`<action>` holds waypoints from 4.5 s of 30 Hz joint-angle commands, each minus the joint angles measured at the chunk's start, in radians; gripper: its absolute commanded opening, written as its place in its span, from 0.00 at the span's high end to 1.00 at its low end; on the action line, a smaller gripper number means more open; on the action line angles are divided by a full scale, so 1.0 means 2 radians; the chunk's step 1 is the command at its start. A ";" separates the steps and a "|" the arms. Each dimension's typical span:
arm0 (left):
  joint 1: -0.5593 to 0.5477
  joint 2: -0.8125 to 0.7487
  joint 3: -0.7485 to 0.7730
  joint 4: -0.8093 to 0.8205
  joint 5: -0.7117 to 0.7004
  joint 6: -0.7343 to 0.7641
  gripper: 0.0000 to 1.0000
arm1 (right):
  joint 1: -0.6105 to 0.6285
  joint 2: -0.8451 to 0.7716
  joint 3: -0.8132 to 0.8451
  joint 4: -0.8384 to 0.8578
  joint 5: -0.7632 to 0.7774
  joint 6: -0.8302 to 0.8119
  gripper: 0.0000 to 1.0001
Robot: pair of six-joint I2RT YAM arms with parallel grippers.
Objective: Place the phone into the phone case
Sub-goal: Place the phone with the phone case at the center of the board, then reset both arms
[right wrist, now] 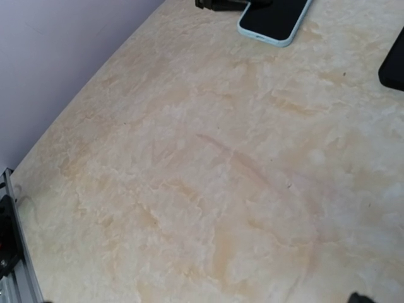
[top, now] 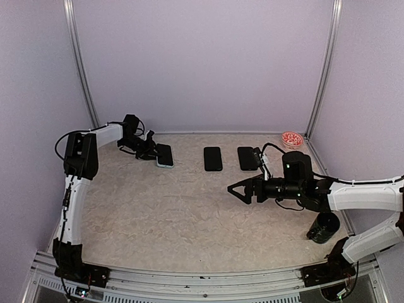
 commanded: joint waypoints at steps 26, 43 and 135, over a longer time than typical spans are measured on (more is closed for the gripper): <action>-0.017 -0.010 -0.068 0.128 -0.125 -0.036 0.60 | -0.004 -0.026 -0.014 -0.005 0.010 0.003 0.00; -0.014 -0.195 -0.288 0.267 -0.192 -0.103 0.20 | -0.004 -0.039 -0.011 -0.043 0.055 -0.011 0.00; -0.209 -1.052 -0.970 0.435 -0.624 -0.071 0.01 | -0.085 -0.234 -0.090 -0.064 0.315 -0.155 0.00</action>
